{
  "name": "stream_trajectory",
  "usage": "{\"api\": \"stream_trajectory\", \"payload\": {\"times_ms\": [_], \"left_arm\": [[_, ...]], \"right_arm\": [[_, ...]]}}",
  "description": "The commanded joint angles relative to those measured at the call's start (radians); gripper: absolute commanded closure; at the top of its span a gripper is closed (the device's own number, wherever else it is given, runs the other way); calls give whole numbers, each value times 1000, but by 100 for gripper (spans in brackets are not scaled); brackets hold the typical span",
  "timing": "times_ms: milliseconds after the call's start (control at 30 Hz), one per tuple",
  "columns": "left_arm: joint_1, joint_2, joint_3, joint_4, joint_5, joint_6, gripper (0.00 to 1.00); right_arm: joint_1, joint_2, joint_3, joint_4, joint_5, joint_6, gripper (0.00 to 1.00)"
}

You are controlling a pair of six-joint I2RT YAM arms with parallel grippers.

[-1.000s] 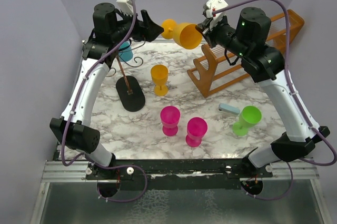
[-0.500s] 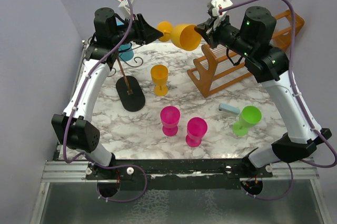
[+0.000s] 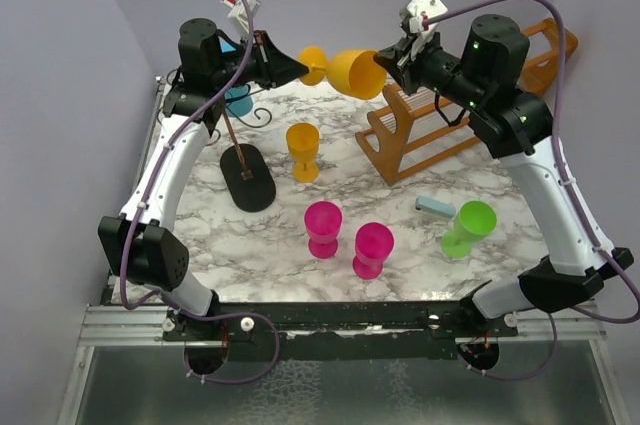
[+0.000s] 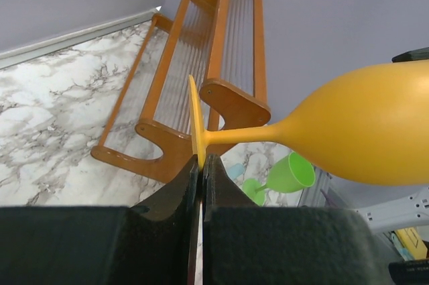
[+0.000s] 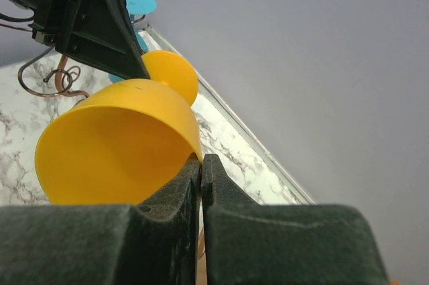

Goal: Place the wine glass upside down on the wine glass rack

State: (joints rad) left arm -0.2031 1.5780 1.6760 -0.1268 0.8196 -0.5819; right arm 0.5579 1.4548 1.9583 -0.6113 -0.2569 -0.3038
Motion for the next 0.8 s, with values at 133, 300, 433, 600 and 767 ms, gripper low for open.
{"api": "stream_trajectory", "payload": {"times_ms": [133, 300, 433, 600, 767], "left_arm": [[36, -72, -42, 3, -10, 75, 100], [95, -80, -24, -19, -35, 81, 100], [143, -83, 12, -49, -53, 102, 100], [185, -84, 90, -121, -105, 180, 100], [215, -91, 176, -216, -203, 285, 100]], "right_arm": [[-13, -32, -33, 26, -9, -46, 78], [-13, -48, -59, 2, -67, -69, 48], [-13, -62, -54, -28, -122, -80, 35], [-20, -90, -40, -60, -158, -90, 17], [-41, -132, -57, -79, -192, -106, 11]]}}
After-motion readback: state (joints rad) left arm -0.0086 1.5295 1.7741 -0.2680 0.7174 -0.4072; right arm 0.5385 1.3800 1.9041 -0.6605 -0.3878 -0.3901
